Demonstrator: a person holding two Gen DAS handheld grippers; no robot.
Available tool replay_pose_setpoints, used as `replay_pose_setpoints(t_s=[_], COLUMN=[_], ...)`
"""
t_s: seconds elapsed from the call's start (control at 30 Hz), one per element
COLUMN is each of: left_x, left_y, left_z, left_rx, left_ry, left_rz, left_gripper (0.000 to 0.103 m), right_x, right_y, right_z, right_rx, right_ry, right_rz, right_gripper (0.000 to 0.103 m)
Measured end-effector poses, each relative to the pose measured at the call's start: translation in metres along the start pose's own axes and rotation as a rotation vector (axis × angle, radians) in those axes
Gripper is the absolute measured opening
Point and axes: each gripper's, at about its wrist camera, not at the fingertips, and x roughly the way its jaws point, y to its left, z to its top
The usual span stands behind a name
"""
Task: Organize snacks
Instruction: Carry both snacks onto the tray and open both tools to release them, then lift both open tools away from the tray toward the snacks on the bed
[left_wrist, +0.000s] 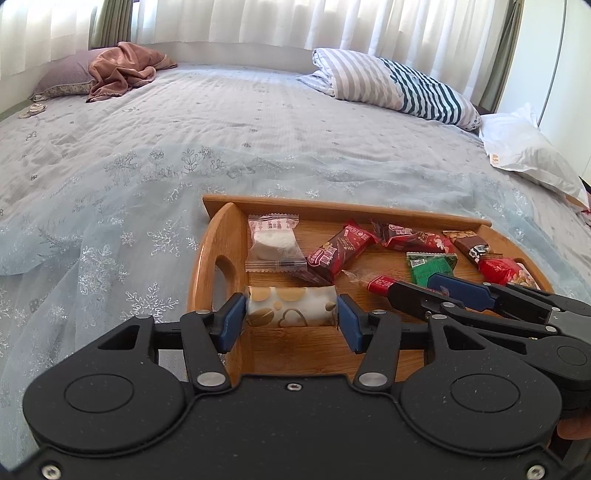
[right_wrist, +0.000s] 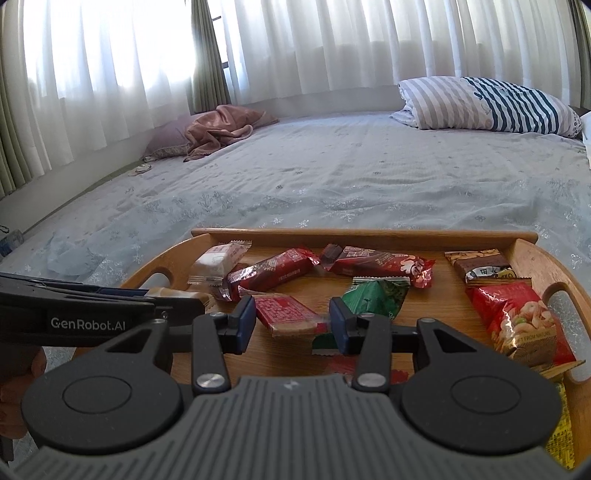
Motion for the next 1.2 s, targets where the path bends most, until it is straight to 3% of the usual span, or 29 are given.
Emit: replay_pose_setpoints(t_s=[0.17,0.2,0.33,0.47,0.83,1.2], left_x=[-0.005,-0.007,-0.016,-0.026,-0.057,-0.102], left_y=[0.001,0.001,0.002,-0.004,-0.011,-0.018], left_z=[0.002,0.003,0.004,0.002,-0.011,-0.05], left_rx=[-0.007,-0.01,-0.014,0.016,0.045,0.092], left_ry=[-0.02,-0.025,-0.042,-0.064,-0.088,-0.086], left_rz=[0.01,0.015,-0.013,0.01,0.032,0.047], left_gripper=[0.062,0.067,0.077,0.087,0.092,0.095], right_x=[-0.002,-0.002,-0.006,-0.015,-0.052,-0.098], right_y=[-0.004,-0.007,-0.015,-0.016,-0.009,0.009], right_z=[0.0,0.0,-0.001,-0.002,-0.004,-0.031], right_rx=[0.026,0.045,0.088,0.083,0.005,-0.129], right_ry=[-0.005,-0.006,-0.018,-0.036,-0.092,-0.115], right_rz=[0.018,0.028,0.052,0.049,0.01,0.018], right_gripper=[0.057,0.065,0.07,0.071,0.083,0.09])
